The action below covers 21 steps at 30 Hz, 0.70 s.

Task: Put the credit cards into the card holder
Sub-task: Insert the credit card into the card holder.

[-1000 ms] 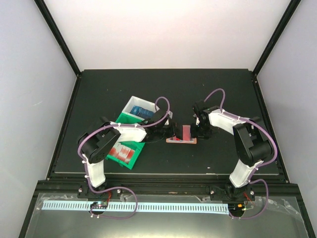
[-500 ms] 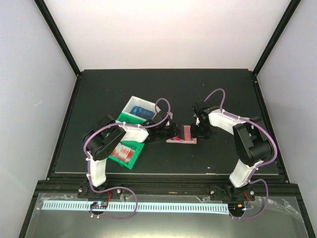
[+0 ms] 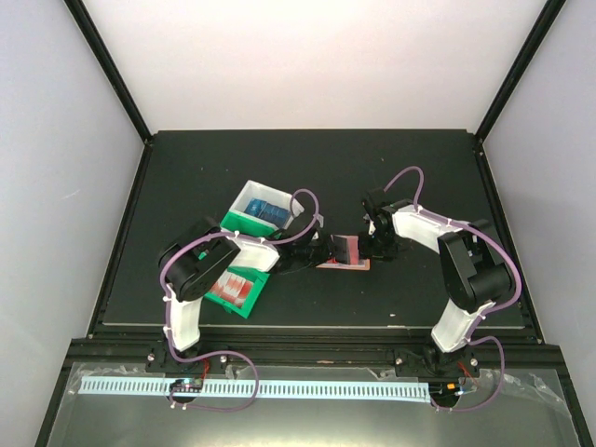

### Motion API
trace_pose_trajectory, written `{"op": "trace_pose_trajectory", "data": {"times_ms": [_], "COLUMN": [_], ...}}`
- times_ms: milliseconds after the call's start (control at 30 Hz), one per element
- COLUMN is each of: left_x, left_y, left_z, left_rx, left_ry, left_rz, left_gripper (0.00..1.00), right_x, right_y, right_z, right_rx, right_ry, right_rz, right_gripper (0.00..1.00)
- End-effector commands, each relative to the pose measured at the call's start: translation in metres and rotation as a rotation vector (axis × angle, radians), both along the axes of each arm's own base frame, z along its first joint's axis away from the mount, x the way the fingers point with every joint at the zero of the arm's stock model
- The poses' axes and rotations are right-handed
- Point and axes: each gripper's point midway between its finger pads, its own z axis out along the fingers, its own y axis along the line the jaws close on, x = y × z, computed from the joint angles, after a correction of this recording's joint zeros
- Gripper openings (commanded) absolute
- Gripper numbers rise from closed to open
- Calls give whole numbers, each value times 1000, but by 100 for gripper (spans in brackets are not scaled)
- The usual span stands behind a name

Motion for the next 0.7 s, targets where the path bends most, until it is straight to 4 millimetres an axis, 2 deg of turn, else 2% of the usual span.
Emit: {"op": "trace_pose_trajectory", "data": {"times_ms": [0,133,333,667], "left_x": [-20,-20,-17,-17], "left_y": [10,8,-13,-22], "left_z": [-18,-20,-21,-16], "left_rx": [27,20,-16,40], "left_ry": [98,97,89,35], "left_rz": [35,31,-42,-106], "left_gripper": [2,2,3,8], "right_x": [-10,-10,-9,-8], "right_y": [-2,-1,0,1], "right_z": [-20,-21,-19,-17], "right_rx": [-16,-13,-10,1], "right_ry": [42,44,41,27], "right_rz": [-5,-1,3,-1], "right_gripper": [45,45,45,45]}}
